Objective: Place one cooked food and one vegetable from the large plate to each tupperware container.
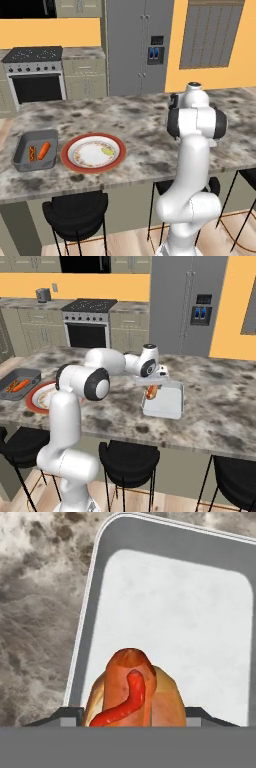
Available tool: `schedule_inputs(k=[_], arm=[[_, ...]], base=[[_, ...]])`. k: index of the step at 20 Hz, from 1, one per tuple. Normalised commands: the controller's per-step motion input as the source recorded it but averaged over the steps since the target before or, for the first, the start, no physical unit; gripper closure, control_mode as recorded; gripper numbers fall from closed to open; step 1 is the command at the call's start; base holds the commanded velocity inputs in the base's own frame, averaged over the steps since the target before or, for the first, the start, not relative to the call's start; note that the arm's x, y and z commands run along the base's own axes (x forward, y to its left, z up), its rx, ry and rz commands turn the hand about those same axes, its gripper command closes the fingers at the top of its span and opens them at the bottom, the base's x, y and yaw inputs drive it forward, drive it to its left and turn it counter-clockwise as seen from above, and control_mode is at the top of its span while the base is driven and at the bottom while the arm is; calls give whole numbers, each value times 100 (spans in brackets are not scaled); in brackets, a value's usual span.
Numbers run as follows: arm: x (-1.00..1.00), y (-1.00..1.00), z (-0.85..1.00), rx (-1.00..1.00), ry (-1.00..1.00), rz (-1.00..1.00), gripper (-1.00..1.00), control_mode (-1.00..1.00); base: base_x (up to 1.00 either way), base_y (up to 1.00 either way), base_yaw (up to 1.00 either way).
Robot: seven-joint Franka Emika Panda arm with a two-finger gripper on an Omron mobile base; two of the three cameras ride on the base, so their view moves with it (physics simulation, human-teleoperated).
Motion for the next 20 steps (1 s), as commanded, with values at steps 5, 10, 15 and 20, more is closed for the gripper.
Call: schedule_inputs(k=[5,10,15,20], arm=[[0,-53,-5,2,10,2,100,-100],[5,-51,-18,0,5,0,100,-100],[0,-29,-17,0,0,0,100,-100],[0,0,0,0,0,0,-100,-100]], base=[[0,0,0],[0,0,0],[0,0,0],[0,0,0]])
